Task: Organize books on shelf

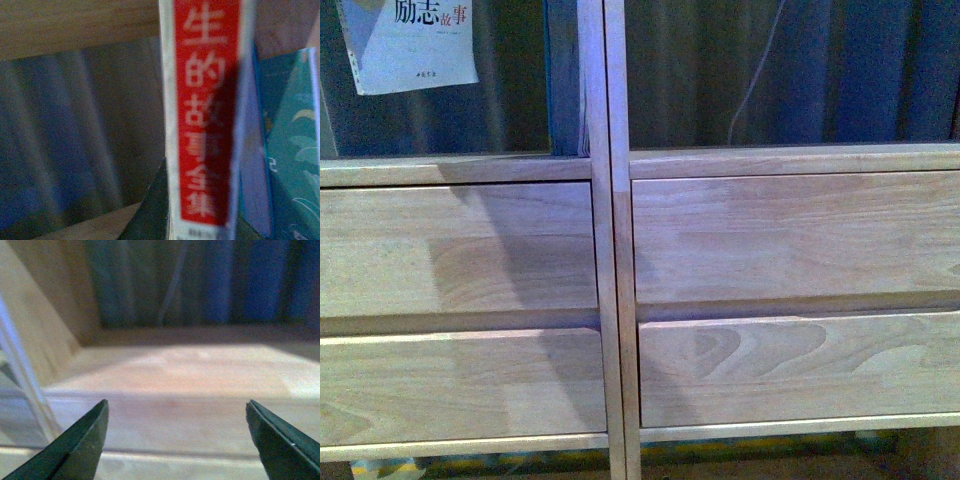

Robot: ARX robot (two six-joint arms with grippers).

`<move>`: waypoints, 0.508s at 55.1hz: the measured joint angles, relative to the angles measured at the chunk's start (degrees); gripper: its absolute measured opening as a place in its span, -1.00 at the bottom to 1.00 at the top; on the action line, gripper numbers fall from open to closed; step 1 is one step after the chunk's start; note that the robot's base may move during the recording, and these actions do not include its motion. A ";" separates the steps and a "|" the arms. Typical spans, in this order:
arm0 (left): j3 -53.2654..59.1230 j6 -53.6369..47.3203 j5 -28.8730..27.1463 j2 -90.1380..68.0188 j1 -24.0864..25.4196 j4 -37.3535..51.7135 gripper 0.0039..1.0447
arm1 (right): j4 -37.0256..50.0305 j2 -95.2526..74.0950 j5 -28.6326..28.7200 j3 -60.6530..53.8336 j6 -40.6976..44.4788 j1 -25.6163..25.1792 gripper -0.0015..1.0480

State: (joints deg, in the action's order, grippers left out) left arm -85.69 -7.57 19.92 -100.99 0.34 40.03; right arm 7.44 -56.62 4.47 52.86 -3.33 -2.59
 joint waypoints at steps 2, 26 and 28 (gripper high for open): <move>-1.53 -0.26 -0.46 -1.25 -0.07 -0.68 -0.88 | 0.04 1.27 -2.58 -2.64 0.48 0.98 0.42; -28.17 -7.65 -6.16 -22.01 -2.86 -13.25 -0.88 | 12.50 16.55 -4.28 -33.16 3.04 2.43 -0.94; -30.01 -8.68 -6.86 -23.28 -3.28 -14.62 -0.88 | 12.85 17.31 -4.28 -34.29 3.02 2.43 -0.94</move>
State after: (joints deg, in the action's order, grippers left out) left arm -115.70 -16.25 13.06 -124.27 -2.94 25.41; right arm 20.29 -39.31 0.19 18.57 -0.32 -0.16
